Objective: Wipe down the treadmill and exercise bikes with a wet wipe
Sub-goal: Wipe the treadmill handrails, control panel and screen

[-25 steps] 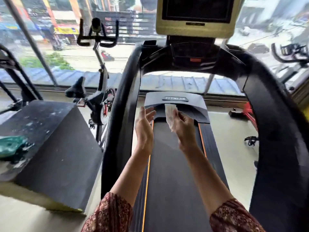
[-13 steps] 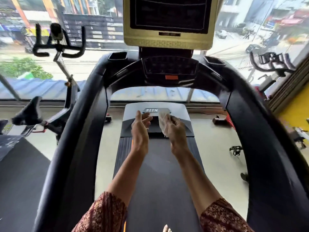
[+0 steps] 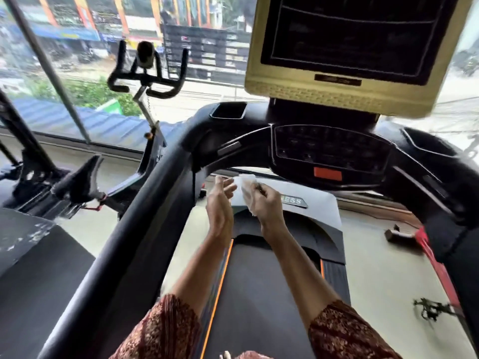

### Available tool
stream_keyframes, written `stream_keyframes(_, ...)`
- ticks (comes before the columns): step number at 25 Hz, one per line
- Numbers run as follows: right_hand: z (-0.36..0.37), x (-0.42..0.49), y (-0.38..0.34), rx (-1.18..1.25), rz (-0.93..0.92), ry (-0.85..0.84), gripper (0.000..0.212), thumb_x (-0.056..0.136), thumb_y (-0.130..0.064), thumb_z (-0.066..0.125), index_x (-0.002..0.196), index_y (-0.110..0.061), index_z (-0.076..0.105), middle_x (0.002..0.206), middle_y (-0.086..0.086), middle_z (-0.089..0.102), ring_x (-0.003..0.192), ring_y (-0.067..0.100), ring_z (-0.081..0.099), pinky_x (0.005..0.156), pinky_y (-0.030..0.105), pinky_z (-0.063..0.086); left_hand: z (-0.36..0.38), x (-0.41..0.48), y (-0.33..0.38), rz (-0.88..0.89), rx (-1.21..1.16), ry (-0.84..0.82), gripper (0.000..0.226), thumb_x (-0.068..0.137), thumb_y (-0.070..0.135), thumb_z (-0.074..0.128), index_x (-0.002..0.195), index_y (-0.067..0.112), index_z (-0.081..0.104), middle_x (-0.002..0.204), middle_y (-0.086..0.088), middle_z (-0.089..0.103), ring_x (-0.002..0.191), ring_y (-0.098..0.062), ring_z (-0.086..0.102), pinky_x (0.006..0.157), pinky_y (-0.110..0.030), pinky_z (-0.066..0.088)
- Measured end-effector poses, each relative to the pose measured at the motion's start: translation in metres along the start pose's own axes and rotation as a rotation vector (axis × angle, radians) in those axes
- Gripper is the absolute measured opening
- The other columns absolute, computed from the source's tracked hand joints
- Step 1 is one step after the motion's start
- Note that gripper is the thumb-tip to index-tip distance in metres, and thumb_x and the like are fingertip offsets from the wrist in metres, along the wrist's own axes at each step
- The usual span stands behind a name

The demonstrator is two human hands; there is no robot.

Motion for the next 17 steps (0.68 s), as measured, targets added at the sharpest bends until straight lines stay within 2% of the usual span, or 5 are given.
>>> stream_keyframes(4, 0.047, 0.05, -0.003, -0.085, -0.014, -0.137, 0.034, 0.086, -0.04, 0.052, 0.07, -0.01, 0.059, 0.089, 0.018, 0.07, 0.093, 0.038, 0.065, 0.086, 0.054, 0.051, -0.019, 0.047, 0.013, 0.021, 0.028, 0.129, 0.044, 0.103, 0.034, 0.029, 0.091, 0.015, 0.066, 0.1, -0.011, 0.068, 0.093, -0.019, 0.06, 0.081, -0.027, 0.041)
stream_keyframes(7, 0.079, 0.062, -0.006, -0.068, -0.022, -0.22, 0.035, 0.095, -0.025, 0.05, 0.061, -0.017, 0.053, 0.064, -0.001, 0.054, 0.067, 0.013, 0.051, 0.068, 0.037, 0.047, -0.042, 0.06, 0.02, 0.058, 0.059, 0.246, 0.041, 0.102, 0.034, 0.031, 0.093, 0.015, 0.066, 0.093, -0.005, 0.068, 0.088, -0.012, 0.061, 0.086, -0.028, 0.041)
stream_keyframes(11, 0.119, 0.076, 0.001, -0.133, -0.062, -0.371, 0.041, 0.099, -0.02, 0.047, 0.057, -0.021, 0.046, 0.058, -0.008, 0.044, 0.056, 0.008, 0.041, 0.061, 0.03, 0.036, -0.081, 0.065, 0.023, 0.157, 0.163, 0.499, 0.033, 0.102, 0.031, 0.035, 0.095, 0.022, 0.066, 0.1, -0.002, 0.068, 0.101, -0.017, 0.06, 0.094, -0.033, 0.04)
stream_keyframes(14, 0.128, 0.086, 0.003, -0.143, -0.121, -0.444, 0.037, 0.099, -0.019, 0.045, 0.063, -0.018, 0.051, 0.058, -0.008, 0.048, 0.061, 0.013, 0.045, 0.065, 0.032, 0.038, -0.09, 0.06, 0.021, 0.208, 0.279, 0.625, 0.032, 0.101, 0.028, 0.039, 0.103, 0.015, 0.068, 0.106, 0.0, 0.068, 0.108, -0.016, 0.059, 0.092, -0.022, 0.039)
stream_keyframes(17, 0.134, 0.094, -0.003, -0.182, -0.246, -0.543, 0.027, 0.099, -0.018, 0.046, 0.089, -0.004, 0.067, 0.073, -0.003, 0.062, 0.064, 0.009, 0.052, 0.069, 0.023, 0.037, -0.083, 0.049, 0.029, 0.304, 0.458, 0.764, 0.043, 0.09, 0.036, 0.039, 0.108, 0.01, 0.068, 0.108, 0.002, 0.068, 0.107, -0.015, 0.059, 0.088, -0.019, 0.038)
Point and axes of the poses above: each hand's wrist, its own x-axis towards the middle knuckle, its own z-axis out of the palm, y = z × x, the point moved 10 cm from there along x, towards the middle knuckle
